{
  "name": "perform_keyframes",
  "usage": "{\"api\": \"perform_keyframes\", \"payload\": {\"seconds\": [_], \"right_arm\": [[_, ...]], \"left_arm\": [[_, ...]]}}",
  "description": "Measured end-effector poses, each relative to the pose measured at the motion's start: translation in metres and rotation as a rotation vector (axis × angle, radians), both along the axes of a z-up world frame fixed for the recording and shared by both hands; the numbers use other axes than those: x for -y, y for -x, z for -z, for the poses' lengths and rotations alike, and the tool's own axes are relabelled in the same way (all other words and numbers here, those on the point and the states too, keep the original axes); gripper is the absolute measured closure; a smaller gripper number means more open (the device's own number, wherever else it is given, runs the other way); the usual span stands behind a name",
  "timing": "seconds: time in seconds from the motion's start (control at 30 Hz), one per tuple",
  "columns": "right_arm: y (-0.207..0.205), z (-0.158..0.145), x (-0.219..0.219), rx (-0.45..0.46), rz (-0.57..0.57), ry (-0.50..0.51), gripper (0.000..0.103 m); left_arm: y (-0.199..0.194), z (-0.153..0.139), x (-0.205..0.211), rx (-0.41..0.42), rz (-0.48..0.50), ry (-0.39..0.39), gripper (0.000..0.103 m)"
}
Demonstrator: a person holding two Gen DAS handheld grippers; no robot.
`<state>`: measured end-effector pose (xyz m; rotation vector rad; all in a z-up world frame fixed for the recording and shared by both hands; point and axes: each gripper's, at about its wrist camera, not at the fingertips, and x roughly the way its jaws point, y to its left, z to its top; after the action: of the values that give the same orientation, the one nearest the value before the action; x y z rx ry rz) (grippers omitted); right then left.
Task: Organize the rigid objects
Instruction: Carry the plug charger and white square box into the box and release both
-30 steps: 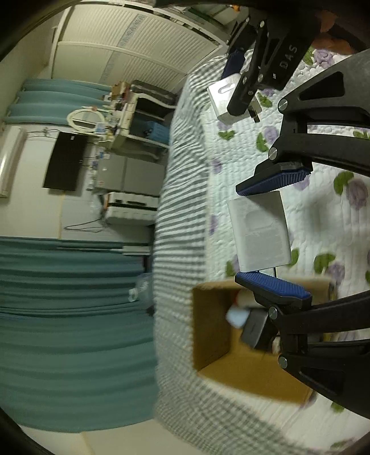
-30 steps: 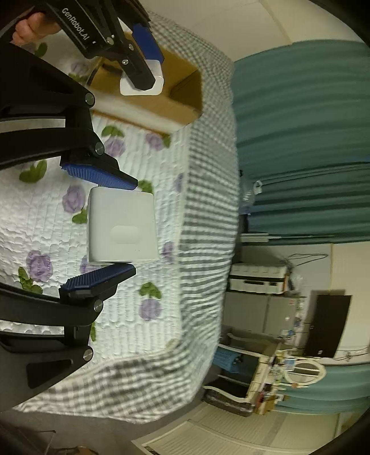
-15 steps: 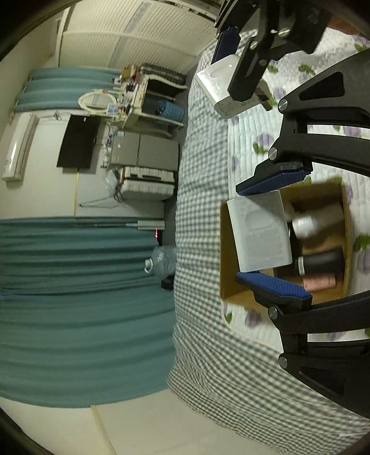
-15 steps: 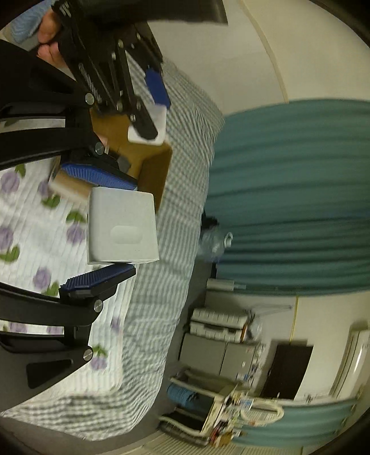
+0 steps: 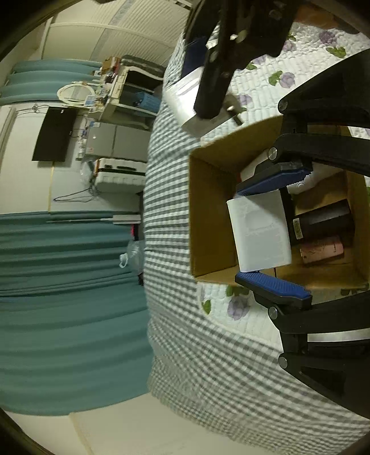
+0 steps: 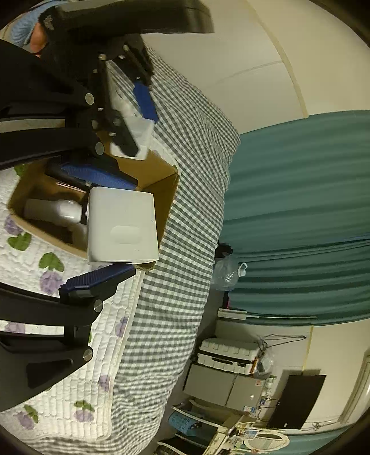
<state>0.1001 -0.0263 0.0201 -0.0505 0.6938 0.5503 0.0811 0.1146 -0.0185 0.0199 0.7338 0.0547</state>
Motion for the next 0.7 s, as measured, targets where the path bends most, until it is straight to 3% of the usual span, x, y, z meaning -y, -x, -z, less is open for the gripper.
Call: {"api": "perform_keyframes", "payload": {"seconds": [0.47, 0.7], "right_arm": [[-0.063, 0.058, -0.045, -0.062, -0.015, 0.051, 0.05], [-0.081, 0.084, -0.049, -0.096, -0.012, 0.069, 0.049]], "left_arm": [[-0.026, 0.048, -0.004, -0.115, 0.057, 0.056, 0.047], [-0.036, 0.057, -0.006, -0.144, 0.041, 0.066, 0.047]]}}
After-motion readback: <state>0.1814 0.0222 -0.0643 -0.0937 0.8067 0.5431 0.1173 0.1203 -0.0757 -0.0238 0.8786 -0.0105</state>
